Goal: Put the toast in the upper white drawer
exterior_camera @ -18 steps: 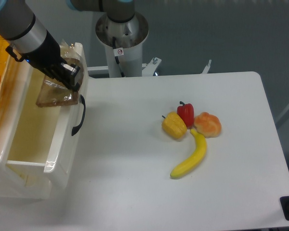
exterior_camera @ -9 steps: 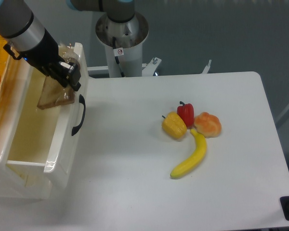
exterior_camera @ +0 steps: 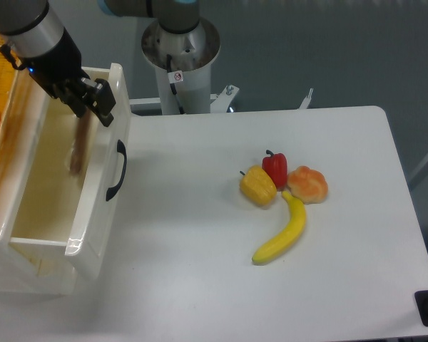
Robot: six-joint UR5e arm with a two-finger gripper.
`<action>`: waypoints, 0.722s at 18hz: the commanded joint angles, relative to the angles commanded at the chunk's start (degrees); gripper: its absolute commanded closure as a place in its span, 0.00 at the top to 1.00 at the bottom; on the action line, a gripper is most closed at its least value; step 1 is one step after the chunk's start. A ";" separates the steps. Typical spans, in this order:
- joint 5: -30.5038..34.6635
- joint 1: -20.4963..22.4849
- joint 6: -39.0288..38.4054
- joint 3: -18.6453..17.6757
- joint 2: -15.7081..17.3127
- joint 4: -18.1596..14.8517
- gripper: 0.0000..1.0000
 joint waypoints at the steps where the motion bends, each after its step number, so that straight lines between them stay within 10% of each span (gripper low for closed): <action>1: -0.26 0.88 0.09 -0.18 0.26 0.00 1.00; 13: -4.92 14.59 1.14 -2.28 0.88 3.14 1.00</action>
